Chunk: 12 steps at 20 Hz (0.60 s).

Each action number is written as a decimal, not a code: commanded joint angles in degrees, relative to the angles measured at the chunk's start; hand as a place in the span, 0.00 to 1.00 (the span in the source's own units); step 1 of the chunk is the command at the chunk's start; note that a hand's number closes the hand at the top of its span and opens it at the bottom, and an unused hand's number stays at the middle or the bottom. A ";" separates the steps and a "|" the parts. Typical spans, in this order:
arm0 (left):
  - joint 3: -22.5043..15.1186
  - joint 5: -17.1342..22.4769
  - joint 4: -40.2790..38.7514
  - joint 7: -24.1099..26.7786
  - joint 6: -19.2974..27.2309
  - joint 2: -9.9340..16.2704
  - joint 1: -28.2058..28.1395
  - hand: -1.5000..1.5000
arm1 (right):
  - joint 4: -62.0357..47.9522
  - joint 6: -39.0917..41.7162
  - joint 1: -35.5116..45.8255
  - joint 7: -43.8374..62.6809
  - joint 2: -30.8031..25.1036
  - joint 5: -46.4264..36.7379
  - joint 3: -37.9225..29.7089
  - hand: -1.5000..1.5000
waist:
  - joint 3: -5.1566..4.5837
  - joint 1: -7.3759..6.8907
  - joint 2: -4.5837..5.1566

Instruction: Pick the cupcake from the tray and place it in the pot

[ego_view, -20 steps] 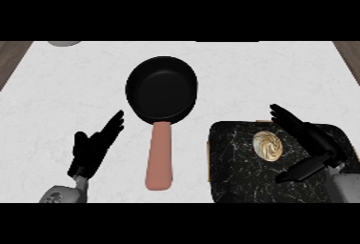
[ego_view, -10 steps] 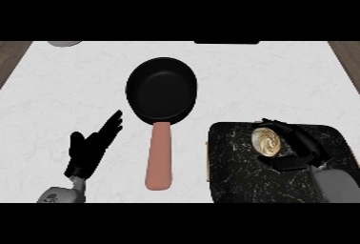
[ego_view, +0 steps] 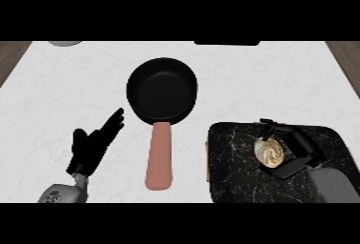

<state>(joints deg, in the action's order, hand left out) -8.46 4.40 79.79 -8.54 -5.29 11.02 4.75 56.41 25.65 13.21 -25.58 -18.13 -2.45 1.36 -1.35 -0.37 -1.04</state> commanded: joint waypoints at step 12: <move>-1.75 -2.22 -1.02 1.16 0.11 -1.96 1.01 0.50 | -28.07 2.64 26.00 -19.42 -5.03 -6.17 -1.86 1.00 | 1.59 -2.79 2.16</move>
<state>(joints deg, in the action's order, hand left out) -9.60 3.19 78.62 -7.70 -5.88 9.73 6.09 32.63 29.43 36.50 -35.02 -23.23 -5.55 -0.96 0.15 -3.24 1.05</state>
